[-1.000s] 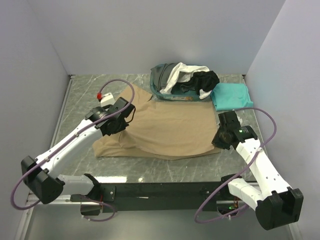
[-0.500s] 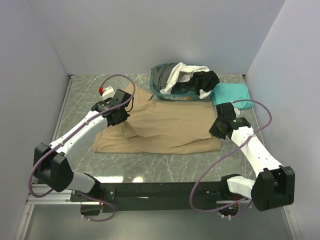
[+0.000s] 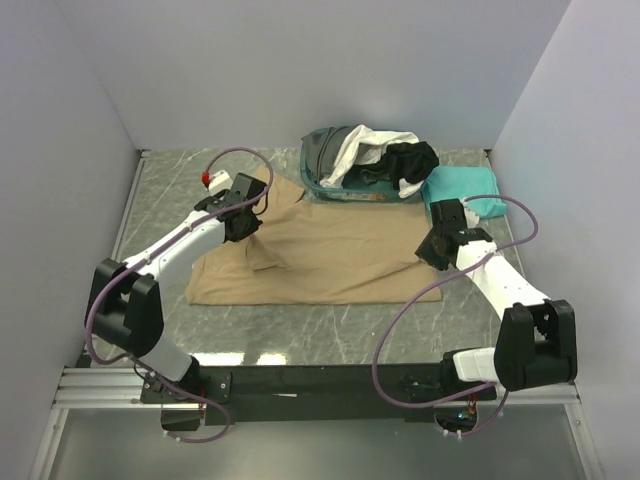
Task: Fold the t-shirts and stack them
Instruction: Fold the tshirt
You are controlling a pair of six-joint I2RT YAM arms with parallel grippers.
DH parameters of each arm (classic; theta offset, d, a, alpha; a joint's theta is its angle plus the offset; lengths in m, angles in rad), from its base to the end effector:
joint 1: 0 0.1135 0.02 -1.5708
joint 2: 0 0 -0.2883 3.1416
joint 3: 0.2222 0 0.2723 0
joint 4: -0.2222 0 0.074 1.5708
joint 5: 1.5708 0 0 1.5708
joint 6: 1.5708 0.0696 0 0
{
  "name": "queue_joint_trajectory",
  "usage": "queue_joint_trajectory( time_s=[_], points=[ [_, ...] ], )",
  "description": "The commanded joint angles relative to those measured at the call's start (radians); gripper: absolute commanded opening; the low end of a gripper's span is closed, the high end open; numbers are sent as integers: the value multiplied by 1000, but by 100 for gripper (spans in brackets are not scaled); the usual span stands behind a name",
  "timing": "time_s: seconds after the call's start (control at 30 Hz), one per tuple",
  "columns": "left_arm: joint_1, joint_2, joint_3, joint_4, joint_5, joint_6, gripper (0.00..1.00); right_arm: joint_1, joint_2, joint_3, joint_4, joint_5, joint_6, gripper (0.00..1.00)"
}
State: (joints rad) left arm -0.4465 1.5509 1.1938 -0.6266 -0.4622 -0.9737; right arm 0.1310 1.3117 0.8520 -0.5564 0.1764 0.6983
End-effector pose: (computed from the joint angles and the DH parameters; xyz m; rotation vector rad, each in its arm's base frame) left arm 0.3377 -0.1273 0.2516 -0.7921 2.2783 -0.0448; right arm 0.2850 0.0252 0.2070 0.7795 2.4434 0.0865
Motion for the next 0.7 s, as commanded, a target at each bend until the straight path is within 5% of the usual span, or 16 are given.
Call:
queue_joint_trajectory(
  time_s=[0.0,0.07,0.1,0.13,0.3,0.47,0.67],
  points=[
    [32,47,53,56,-38,-10,16,-14,12,50,38,83,9,45],
    [35,66,72,79,-56,4,40,-13,17,64,27,101,12,62],
    [35,80,81,109,-49,21,64,-14,14,77,10,113,26,76],
    [35,87,89,111,-33,36,99,-14,8,78,9,107,21,86],
    [34,83,77,99,20,40,99,-13,-110,-2,137,-56,-74,89],
    [34,-23,-81,129,143,27,99,-7,-152,-88,307,-403,-172,90],
    [26,-69,-273,286,315,-3,100,12,-51,-140,380,-462,-168,90]
  ],
)
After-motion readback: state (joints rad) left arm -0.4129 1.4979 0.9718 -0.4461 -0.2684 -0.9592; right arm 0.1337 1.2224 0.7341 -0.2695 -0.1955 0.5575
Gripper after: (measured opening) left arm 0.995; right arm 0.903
